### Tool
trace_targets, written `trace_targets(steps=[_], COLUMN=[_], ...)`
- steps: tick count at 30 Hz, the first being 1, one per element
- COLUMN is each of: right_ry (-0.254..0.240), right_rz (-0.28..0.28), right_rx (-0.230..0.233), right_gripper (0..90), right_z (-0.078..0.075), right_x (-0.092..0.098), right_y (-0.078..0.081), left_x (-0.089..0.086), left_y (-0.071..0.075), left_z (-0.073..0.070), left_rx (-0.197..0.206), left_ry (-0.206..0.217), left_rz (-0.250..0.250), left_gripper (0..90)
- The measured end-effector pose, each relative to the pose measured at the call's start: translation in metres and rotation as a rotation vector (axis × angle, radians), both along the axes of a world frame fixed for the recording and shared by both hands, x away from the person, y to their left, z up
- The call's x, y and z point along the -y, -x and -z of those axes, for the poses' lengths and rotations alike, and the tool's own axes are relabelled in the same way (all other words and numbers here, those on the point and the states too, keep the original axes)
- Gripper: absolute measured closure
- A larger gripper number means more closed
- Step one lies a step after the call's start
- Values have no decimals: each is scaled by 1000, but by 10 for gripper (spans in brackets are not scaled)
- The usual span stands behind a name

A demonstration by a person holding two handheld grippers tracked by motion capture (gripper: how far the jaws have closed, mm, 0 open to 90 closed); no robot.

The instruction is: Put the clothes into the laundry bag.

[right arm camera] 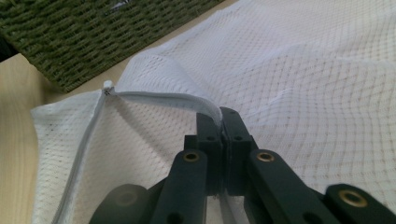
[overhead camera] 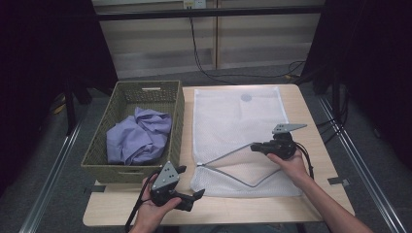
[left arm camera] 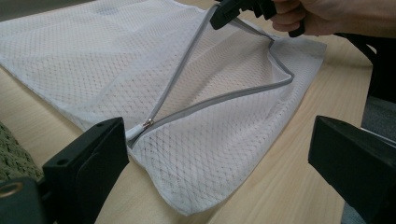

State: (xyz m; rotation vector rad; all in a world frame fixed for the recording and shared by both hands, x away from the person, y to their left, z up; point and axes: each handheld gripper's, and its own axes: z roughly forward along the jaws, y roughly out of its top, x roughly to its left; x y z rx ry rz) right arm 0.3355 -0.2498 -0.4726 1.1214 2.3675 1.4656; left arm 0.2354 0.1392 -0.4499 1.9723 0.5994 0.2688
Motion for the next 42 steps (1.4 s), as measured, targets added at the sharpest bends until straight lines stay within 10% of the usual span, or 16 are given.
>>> trace_targets(steps=[42], right_ry=[-213], right_rz=[-18], right_rx=[185], right_gripper=[879], right_z=[-56], right_x=[2], right_y=[-13], left_x=[2], left_y=[2], left_z=[-1], left_rx=[3], left_ry=[-9], left_rz=[14], left_gripper=[46])
